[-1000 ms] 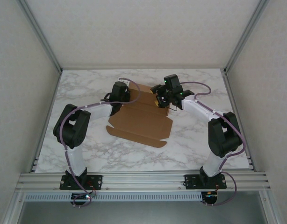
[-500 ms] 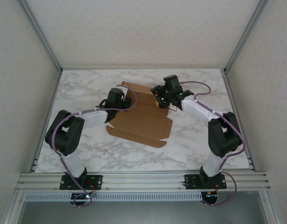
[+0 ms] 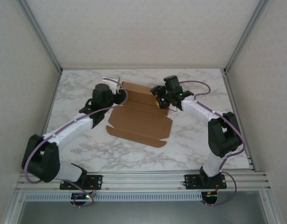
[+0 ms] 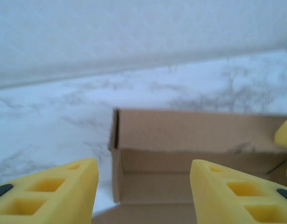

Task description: Fold the paper box

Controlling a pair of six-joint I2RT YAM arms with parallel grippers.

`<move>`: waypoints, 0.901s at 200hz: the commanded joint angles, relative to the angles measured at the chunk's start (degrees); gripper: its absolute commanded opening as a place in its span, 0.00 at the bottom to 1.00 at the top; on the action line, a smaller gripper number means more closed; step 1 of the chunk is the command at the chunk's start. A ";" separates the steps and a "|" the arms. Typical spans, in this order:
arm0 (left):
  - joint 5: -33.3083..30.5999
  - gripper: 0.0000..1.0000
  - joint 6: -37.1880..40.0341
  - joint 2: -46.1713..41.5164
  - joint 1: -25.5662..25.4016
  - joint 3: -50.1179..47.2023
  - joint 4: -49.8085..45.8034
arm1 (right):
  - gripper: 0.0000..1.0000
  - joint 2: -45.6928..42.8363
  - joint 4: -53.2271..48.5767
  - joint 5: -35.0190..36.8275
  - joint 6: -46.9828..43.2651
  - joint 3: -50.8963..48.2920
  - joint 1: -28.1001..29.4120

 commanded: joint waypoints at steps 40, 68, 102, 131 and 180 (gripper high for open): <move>3.14 0.56 -10.14 6.79 6.24 5.44 -2.58 | 0.63 1.36 -0.12 -1.14 -2.01 -3.38 0.03; 5.92 0.58 -12.11 11.51 6.33 7.34 -0.47 | 0.63 0.92 -0.12 -1.33 -2.19 -3.25 0.00; 8.19 0.58 -14.20 14.79 6.47 8.64 2.31 | 0.63 0.79 0.14 -1.96 -2.01 -2.86 0.03; 8.37 0.56 -15.57 18.06 6.44 7.64 2.86 | 0.63 0.56 0.32 -2.32 -2.10 -2.51 0.05; 6.62 0.48 -16.92 18.99 6.56 6.71 1.91 | 0.74 -2.53 0.72 -4.91 -10.77 -1.09 0.25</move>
